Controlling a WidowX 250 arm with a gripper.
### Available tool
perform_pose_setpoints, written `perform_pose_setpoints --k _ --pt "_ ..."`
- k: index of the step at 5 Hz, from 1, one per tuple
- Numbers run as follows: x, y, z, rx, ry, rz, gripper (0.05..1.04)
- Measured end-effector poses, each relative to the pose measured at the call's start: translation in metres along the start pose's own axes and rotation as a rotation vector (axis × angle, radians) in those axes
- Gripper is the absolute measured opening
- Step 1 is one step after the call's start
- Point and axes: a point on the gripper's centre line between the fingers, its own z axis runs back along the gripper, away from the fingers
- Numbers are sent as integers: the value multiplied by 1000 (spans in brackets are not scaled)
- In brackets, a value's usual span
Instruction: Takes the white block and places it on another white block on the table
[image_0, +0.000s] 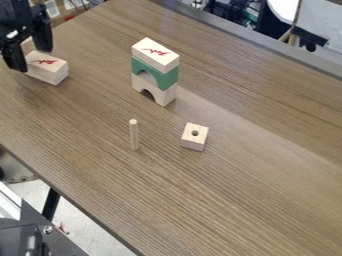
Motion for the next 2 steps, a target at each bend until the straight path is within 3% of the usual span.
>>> perform_pose_setpoints --k 1,2 --pt "-10 -5 27 -48 31 -46 999" --pt "-26 -22 47 -109 93 -148 999"
